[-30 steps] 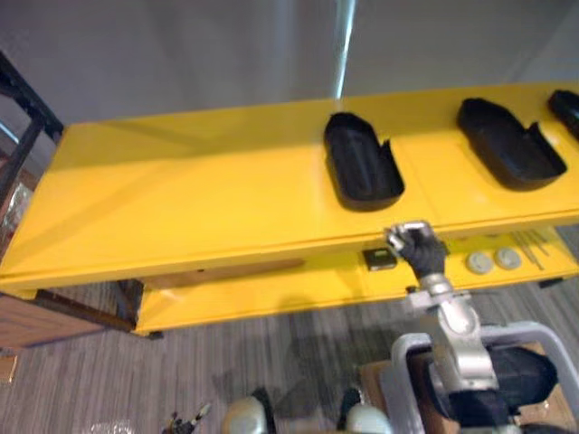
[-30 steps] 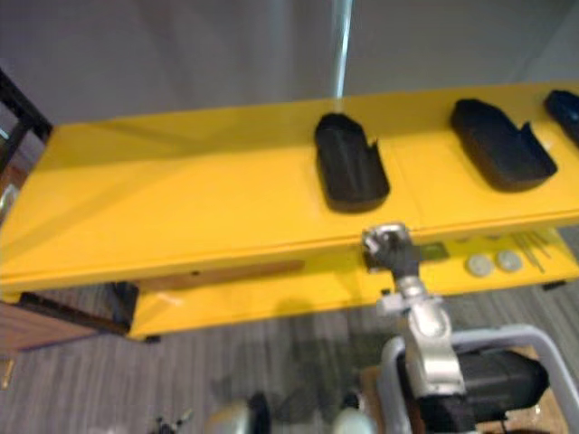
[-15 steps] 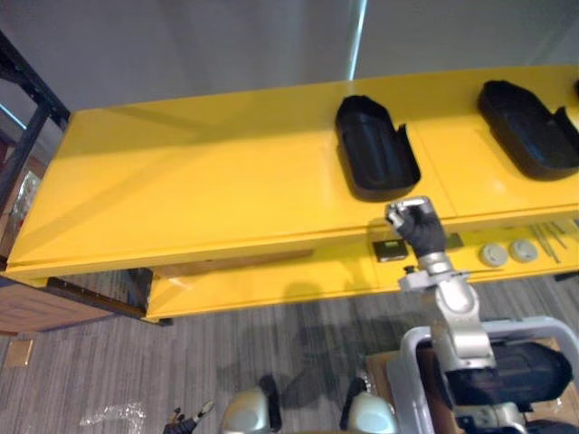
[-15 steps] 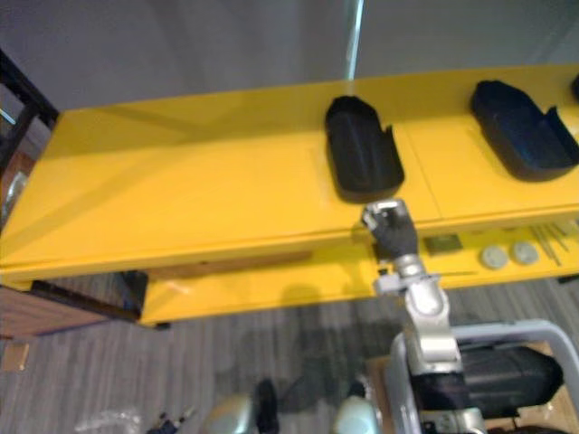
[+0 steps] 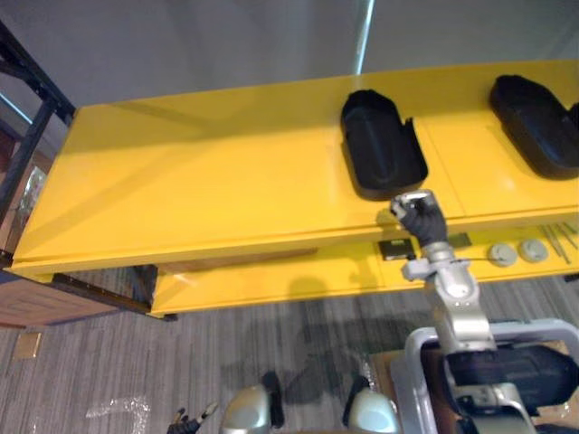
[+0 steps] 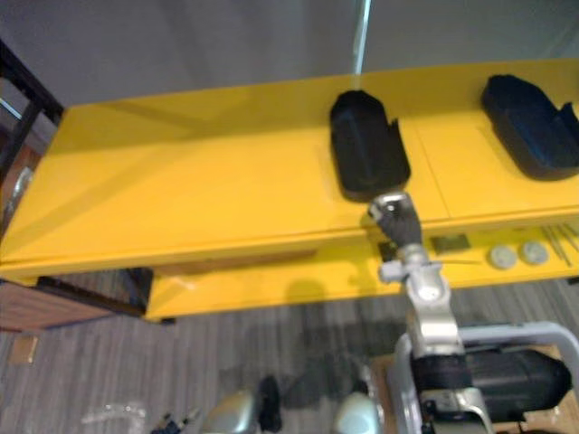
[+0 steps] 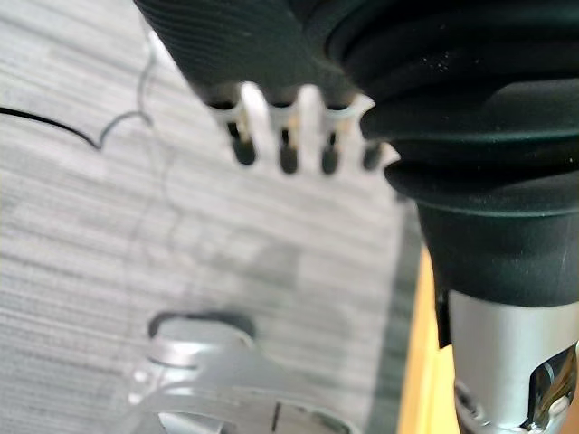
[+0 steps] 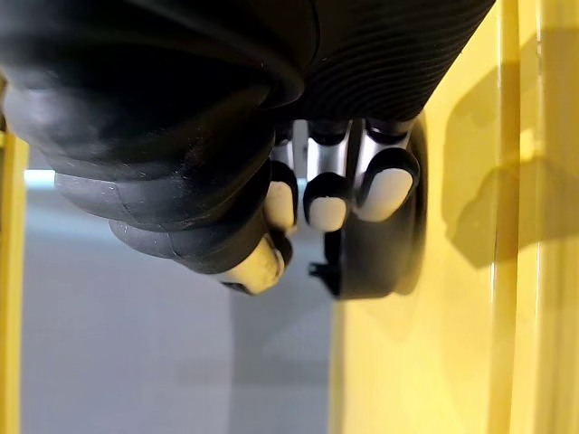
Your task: Walk over and take plastic housings, then place them on the shelf
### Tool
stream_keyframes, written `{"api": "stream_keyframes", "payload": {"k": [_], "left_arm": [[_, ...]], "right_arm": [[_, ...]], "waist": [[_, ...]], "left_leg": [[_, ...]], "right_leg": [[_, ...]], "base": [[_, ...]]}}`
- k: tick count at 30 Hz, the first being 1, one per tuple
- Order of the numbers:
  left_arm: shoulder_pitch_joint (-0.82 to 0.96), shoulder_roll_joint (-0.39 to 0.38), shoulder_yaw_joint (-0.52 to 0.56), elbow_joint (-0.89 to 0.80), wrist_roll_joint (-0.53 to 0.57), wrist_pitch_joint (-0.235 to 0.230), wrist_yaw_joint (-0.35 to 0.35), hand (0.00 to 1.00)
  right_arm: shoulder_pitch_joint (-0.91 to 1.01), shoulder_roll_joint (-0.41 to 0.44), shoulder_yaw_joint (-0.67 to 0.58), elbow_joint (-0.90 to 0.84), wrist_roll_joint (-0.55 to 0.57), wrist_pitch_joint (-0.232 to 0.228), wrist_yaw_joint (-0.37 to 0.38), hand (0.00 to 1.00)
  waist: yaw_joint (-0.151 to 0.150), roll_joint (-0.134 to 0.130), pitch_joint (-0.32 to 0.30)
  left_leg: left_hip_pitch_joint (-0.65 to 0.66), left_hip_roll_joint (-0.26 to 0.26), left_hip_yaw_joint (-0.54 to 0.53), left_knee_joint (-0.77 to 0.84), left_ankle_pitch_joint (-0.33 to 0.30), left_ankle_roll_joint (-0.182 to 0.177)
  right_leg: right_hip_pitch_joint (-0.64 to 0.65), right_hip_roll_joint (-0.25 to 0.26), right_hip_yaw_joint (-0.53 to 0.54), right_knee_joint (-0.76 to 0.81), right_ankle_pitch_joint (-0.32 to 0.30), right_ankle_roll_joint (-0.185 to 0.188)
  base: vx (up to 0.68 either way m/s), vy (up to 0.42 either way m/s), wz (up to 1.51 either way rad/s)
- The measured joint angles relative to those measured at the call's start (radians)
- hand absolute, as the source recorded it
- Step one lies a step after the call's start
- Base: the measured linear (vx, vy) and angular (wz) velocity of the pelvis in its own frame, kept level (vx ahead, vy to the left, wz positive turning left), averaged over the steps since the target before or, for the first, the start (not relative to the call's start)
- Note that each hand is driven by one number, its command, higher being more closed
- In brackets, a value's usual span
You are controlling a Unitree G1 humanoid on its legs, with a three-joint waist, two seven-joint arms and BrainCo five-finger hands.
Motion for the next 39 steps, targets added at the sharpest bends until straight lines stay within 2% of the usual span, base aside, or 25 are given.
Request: {"api": "stream_keyframes", "payload": {"k": [5,13,18,21,28,36,38,39], "left_arm": [[0.000,0.000,0.001,-0.021,0.000,0.001,-0.001,0.00],[0.007,-0.004,0.001,-0.028,0.000,0.008,-0.013,0.00],[0.009,-0.009,0.000,-0.038,0.000,0.009,-0.023,0.00],[0.015,-0.010,0.000,-0.038,-0.001,0.008,-0.023,0.00],[0.019,-0.009,-0.001,-0.037,-0.002,0.008,-0.034,0.00],[0.019,-0.010,-0.002,-0.037,-0.002,0.008,-0.041,0.00],[0.018,-0.011,-0.002,-0.036,-0.001,0.007,-0.042,0.00],[0.017,-0.011,-0.002,-0.036,-0.001,0.007,-0.042,0.00]], "right_arm": [[-0.074,-0.036,-0.015,0.088,0.001,0.002,0.003,1.00],[-0.157,-0.080,-0.018,0.241,0.006,-0.002,0.009,1.00],[-0.224,-0.108,-0.039,0.312,0.042,-0.015,0.023,1.00],[-0.247,-0.114,-0.040,0.341,0.043,-0.023,0.027,1.00],[-0.294,-0.118,-0.041,0.377,0.043,-0.032,0.033,1.00],[-0.295,-0.117,-0.039,0.378,0.042,-0.050,0.048,1.00],[-0.274,-0.109,-0.040,0.338,0.042,-0.052,0.040,1.00],[-0.241,-0.095,-0.040,0.265,0.042,-0.054,0.025,1.00]], "waist": [[0.004,0.015,0.032],[0.009,0.020,0.035],[0.022,0.050,0.050],[0.022,0.056,0.053],[0.022,0.057,0.053],[0.023,0.057,0.053],[0.023,0.057,0.052],[0.022,0.057,0.052]], "left_leg": [[0.002,-0.008,-0.003,0.001,0.002,0.003],[0.005,-0.025,-0.023,0.001,0.007,0.010],[0.008,-0.032,-0.025,-0.001,0.014,0.015],[0.021,-0.044,-0.025,-0.029,0.028,0.016],[0.023,-0.061,-0.029,-0.074,0.061,0.019],[0.030,-0.060,-0.026,-0.086,0.062,0.018],[0.041,-0.058,-0.024,-0.103,0.066,0.013],[0.042,-0.052,-0.023,-0.110,0.068,0.010]], "right_leg": [[-0.001,-0.014,-0.001,0.019,-0.005,0.002],[0.000,-0.036,-0.020,0.053,-0.027,0.006],[0.000,-0.048,-0.022,0.064,-0.027,0.006],[-0.001,-0.057,-0.021,0.074,-0.031,0.010],[-0.023,-0.072,-0.023,0.080,-0.036,0.013],[-0.019,-0.067,-0.022,0.068,-0.035,0.014],[-0.013,-0.059,-0.019,0.052,-0.031,0.015],[-0.008,-0.049,-0.020,0.033,-0.023,0.014]], "base": [[-0.01,0.003,0.02],[0.00,-0.002,0.09],[-0.02,0.006,0.01],[-0.04,0.004,0.02],[-0.03,0.000,0.04],[0.00,0.000,0.00],[0.02,-0.010,-0.07],[0.03,-0.019,-0.07]]}}
